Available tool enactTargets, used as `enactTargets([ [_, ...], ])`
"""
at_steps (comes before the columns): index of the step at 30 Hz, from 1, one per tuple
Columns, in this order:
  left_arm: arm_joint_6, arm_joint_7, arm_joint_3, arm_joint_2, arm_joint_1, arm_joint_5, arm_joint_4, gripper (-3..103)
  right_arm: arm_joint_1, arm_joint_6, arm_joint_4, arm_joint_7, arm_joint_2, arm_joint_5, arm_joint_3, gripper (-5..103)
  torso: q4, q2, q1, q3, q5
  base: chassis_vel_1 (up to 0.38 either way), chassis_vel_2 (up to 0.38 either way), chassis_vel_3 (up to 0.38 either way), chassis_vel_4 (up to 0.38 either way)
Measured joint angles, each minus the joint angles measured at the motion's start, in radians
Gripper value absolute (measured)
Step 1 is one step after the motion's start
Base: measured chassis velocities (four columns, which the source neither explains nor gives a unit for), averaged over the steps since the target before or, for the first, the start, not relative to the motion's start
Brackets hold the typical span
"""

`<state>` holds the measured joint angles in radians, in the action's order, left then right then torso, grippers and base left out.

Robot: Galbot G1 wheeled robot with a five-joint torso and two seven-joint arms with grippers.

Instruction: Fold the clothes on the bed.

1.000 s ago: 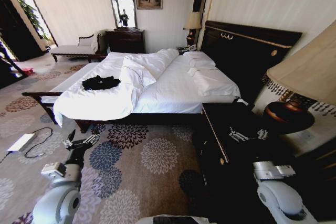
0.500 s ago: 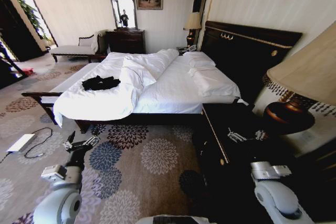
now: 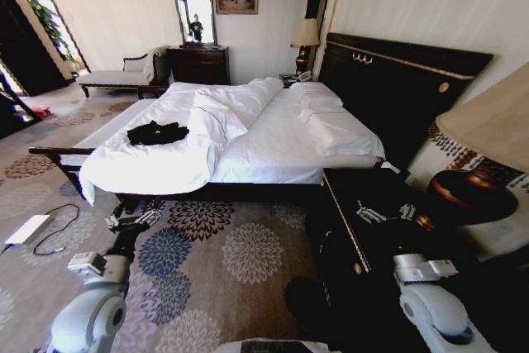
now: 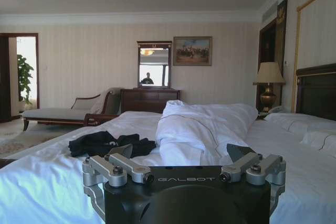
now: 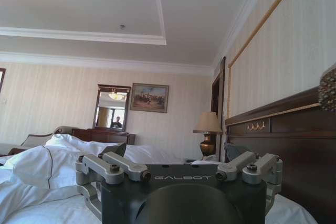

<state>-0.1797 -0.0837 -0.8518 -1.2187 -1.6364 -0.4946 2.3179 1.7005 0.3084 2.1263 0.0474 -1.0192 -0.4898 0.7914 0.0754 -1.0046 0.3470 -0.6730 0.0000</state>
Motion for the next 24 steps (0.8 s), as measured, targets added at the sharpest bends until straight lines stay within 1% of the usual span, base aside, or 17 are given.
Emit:
enactTargets([
  [3, 0.0, 0.006, 0.007, 0.022, 0.006, 0.0, -0.005, 100, 0.01, -0.014, 0.006, -0.005, 0.021, -0.001, 0.0, 100, -0.0001, 0.0, 0.0, 0.0, 0.0, -0.085, 0.096, 0.094, -0.094],
  [8, 0.0, 0.008, 0.01, 0.029, 0.012, 0.001, -0.01, 100, 0.029, -0.037, 0.016, -0.018, 0.035, -0.001, 0.006, 100, -0.0001, 0.0, 0.0, 0.0, -0.0001, -0.092, 0.086, 0.093, -0.085],
  [14, 0.0, 0.009, 0.016, 0.03, 0.019, 0.003, -0.015, 100, 0.037, -0.066, 0.031, -0.006, 0.036, 0.0, 0.006, 100, -0.0002, 0.0, 0.0, 0.0, -0.0001, -0.119, 0.12, 0.113, -0.11],
  [18, 0.0, 0.009, 0.017, 0.03, 0.022, 0.004, -0.019, 100, 0.038, -0.068, 0.031, -0.001, 0.036, 0.001, 0.01, 100, -0.0004, 0.0, 0.0, 0.0, -0.0001, -0.125, 0.153, 0.131, -0.131],
  [24, 0.0, 0.009, 0.018, 0.026, 0.022, 0.005, -0.017, 100, 0.03, -0.064, 0.019, 0.0, 0.026, 0.004, 0.01, 100, 0.0001, 0.0, 0.0, 0.0, 0.0001, -0.132, 0.128, 0.13, -0.124],
])
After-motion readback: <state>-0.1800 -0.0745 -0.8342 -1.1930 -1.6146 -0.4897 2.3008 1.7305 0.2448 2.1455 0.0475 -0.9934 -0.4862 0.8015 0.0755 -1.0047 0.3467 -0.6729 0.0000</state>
